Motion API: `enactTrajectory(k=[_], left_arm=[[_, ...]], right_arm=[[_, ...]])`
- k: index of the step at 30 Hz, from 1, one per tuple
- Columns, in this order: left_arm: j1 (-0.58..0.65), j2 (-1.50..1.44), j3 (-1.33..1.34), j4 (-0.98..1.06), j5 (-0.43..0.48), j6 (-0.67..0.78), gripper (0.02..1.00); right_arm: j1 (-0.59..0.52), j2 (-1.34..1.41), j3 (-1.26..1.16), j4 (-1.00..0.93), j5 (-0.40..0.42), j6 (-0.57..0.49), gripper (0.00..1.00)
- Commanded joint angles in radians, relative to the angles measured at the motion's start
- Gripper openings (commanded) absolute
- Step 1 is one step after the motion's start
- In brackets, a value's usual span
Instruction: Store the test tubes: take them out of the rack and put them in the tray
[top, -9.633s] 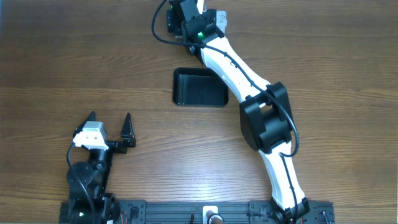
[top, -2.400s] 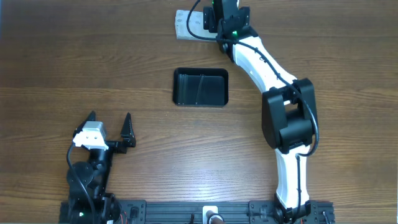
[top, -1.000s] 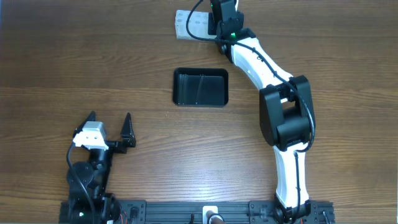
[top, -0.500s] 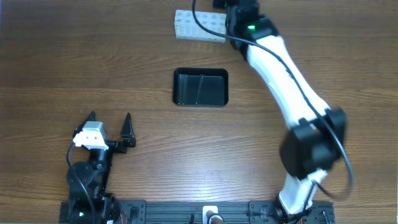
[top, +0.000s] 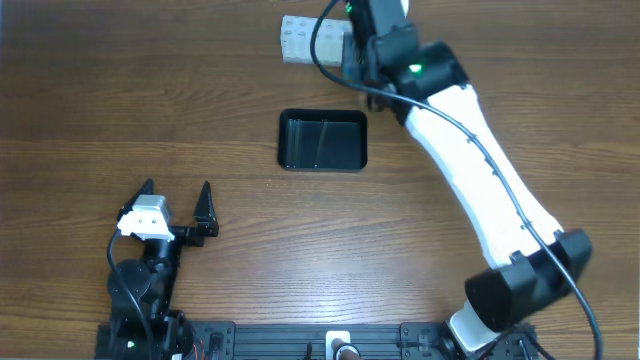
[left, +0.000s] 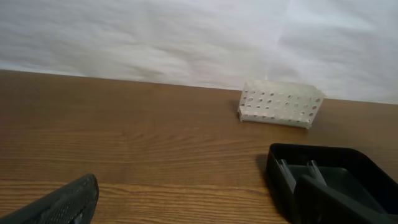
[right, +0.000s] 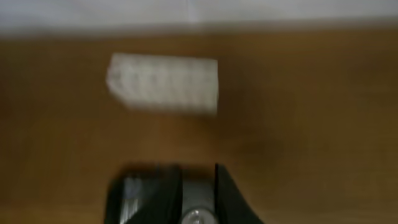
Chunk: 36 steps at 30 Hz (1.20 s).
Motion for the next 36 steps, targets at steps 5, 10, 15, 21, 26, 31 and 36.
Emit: enactTrajectory(k=[5,10,15,21,26,31,36], left_arm=[[0.006,-0.006,-0.006,-0.001,0.01,0.008,1.0],[0.006,-0.006,-0.006,-0.001,0.01,0.008,0.998],[0.006,-0.006,-0.006,-0.001,0.01,0.008,0.998],[0.006,-0.006,-0.006,-0.001,0.01,0.008,1.0],[0.006,-0.006,-0.006,-0.001,0.01,0.008,1.0],[0.006,-0.006,-0.006,-0.001,0.01,0.008,1.0],[0.006,-0.006,-0.006,-0.001,0.01,0.008,1.0]], right_arm=[[0.0,0.143,-0.122,0.021,-0.076,0.175,0.104],[0.002,0.229,-0.126,0.074,-0.077,0.198,0.104],[0.01,0.275,-0.126,0.098,-0.077,0.218,0.106],[0.026,0.291,-0.126,0.102,-0.076,0.233,0.121],[0.042,0.308,-0.126,0.109,-0.076,0.239,0.128],[0.043,0.336,-0.126,0.113,-0.076,0.24,0.134],[0.043,0.345,-0.127,0.11,-0.076,0.24,0.152]])
